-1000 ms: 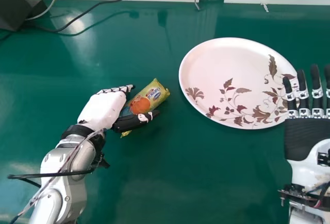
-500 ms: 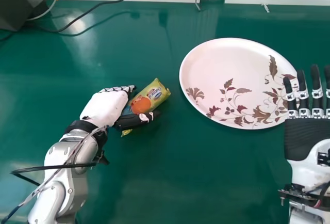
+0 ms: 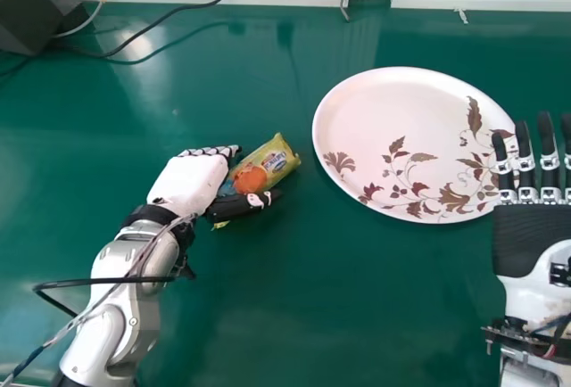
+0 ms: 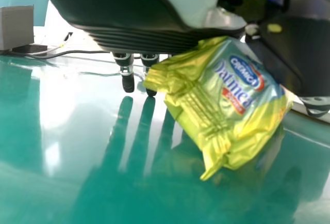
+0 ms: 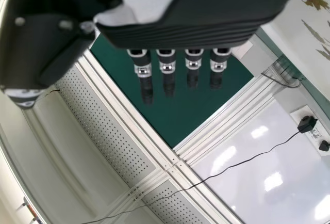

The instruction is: Pick up biscuit and place it in the plate

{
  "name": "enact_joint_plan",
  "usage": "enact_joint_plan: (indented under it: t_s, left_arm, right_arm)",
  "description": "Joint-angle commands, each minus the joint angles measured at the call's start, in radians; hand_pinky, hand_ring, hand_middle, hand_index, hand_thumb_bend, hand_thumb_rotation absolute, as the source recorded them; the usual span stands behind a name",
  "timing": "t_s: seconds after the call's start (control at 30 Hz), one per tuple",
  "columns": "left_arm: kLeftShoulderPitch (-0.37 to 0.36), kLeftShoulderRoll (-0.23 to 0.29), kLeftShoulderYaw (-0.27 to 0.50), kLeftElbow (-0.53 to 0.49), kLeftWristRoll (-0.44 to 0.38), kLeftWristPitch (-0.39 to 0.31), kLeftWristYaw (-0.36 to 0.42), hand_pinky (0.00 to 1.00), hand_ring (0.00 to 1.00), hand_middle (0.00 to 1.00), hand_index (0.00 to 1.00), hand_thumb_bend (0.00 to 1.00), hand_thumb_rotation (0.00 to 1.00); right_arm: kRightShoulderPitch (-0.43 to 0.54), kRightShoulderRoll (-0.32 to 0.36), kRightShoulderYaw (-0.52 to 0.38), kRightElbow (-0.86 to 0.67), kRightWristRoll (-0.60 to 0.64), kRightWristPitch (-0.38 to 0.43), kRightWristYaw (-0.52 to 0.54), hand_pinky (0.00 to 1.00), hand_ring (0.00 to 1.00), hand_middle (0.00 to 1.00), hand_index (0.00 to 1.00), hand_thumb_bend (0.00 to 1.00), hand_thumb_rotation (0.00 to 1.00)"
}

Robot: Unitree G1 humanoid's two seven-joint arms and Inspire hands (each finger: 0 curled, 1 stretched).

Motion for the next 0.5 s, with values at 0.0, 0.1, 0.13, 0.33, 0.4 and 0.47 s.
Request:
enact_joint_plan:
  t_s: [0.0, 0.1, 0.13, 0.33, 0.4, 0.47]
  left_arm:
    - [0.027, 0.012, -0.033, 0.052, -0.004, 0.003, -0.023, 1.0, 1.0, 1.0, 1.0, 1.0, 0.72]
    - [0.023, 0.015, -0.044, 0.063, -0.003, 0.007, -0.032, 1.0, 1.0, 1.0, 1.0, 1.0, 0.72]
    - [0.022, 0.016, -0.048, 0.066, -0.002, 0.008, -0.033, 1.0, 1.0, 1.0, 1.0, 1.0, 0.72]
    - [0.013, 0.038, -0.064, 0.078, -0.021, -0.006, -0.067, 1.0, 1.0, 1.0, 1.0, 1.0, 0.7]
    - [0.009, 0.048, -0.068, 0.078, -0.028, -0.013, -0.075, 1.0, 1.0, 1.0, 1.0, 1.0, 0.69]
    - [0.006, 0.059, -0.074, 0.08, -0.033, -0.019, -0.08, 1.0, 1.0, 1.0, 1.0, 1.0, 0.69]
  right_arm:
    - [0.028, 0.052, 0.009, 0.029, 0.01, 0.008, -0.001, 0.98, 1.0, 0.97, 0.9, 1.0, 0.29]
    - [0.029, 0.05, 0.009, 0.025, 0.004, 0.005, -0.005, 0.98, 1.0, 0.98, 0.9, 1.0, 0.29]
    - [0.029, 0.05, 0.008, 0.024, 0.003, 0.005, -0.008, 0.97, 1.0, 0.97, 0.9, 1.0, 0.28]
    - [0.029, 0.049, 0.007, 0.028, 0.019, 0.01, 0.008, 0.95, 1.0, 0.98, 0.89, 1.0, 0.27]
    - [0.031, 0.049, 0.009, 0.026, 0.03, 0.017, 0.016, 0.89, 0.99, 0.96, 0.89, 1.0, 0.27]
    - [0.033, 0.05, 0.011, 0.025, 0.031, 0.016, 0.021, 0.83, 0.97, 0.95, 0.88, 1.0, 0.26]
